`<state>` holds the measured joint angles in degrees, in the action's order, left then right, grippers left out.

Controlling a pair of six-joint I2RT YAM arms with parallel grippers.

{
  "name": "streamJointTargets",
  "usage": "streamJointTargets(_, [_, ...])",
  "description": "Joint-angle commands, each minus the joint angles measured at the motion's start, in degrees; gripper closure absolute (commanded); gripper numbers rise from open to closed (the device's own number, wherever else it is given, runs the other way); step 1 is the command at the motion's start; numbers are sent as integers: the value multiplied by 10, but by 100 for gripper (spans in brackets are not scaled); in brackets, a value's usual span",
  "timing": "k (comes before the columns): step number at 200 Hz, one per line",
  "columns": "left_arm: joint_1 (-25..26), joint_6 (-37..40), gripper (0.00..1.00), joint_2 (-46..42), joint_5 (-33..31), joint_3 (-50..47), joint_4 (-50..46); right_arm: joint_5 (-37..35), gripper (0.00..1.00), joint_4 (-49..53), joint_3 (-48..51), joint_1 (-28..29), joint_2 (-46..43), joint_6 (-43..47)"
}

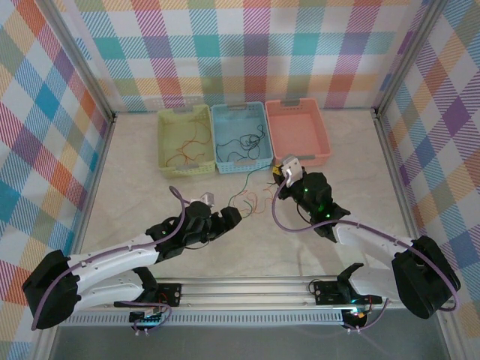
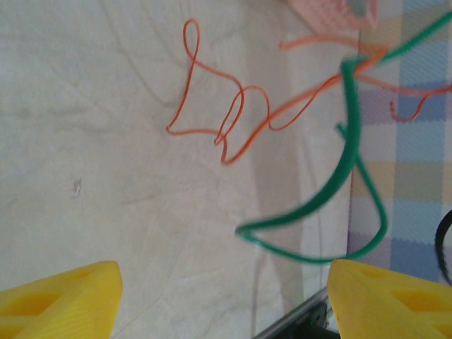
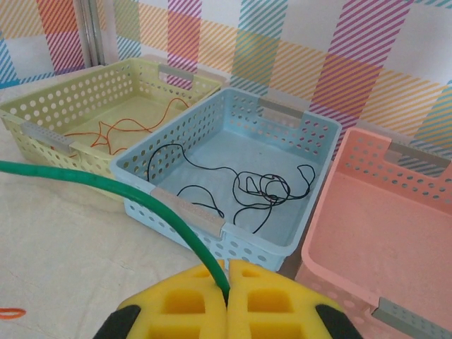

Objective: Untangle the cables

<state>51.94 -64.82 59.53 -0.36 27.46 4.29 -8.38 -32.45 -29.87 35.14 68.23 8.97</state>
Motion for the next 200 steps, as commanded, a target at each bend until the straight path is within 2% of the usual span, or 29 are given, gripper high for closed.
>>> streamJointTargets(1, [6, -22, 25, 12, -56, 0, 52, -5, 100, -32, 11, 6, -1, -14])
streamJointTargets(36, [6, -11, 30, 87, -35, 47, 53, -2, 100, -32, 16, 8, -5, -18])
streamJointTargets(69, [7, -11, 45, 134, -30, 45, 66, -12, 100, -32, 16, 10, -5, -8])
streamJointTargets(78, [7, -7, 52, 133, -35, 42, 55, -21, 100, -32, 16, 10, -8, -2])
streamJointTargets(87, [7, 0, 58, 127, -38, 43, 34, -37, 100, -30, 16, 9, -13, 7])
streamJointTargets(141, [6, 97, 68, 45, -63, 64, -194, -150, 100, -1, 14, -16, -49, 46])
streamJointTargets(157, [4, 116, 88, 25, -64, 61, -255, -158, 100, 9, 19, -46, -61, 26])
streamJointTargets(173, [3, 125, 100, -3, -65, 54, -292, -158, 100, 28, 17, -75, -75, 2])
streamJointTargets(200, [2, 136, 100, -60, -97, 51, -352, -153, 100, 52, 21, -111, -88, -19])
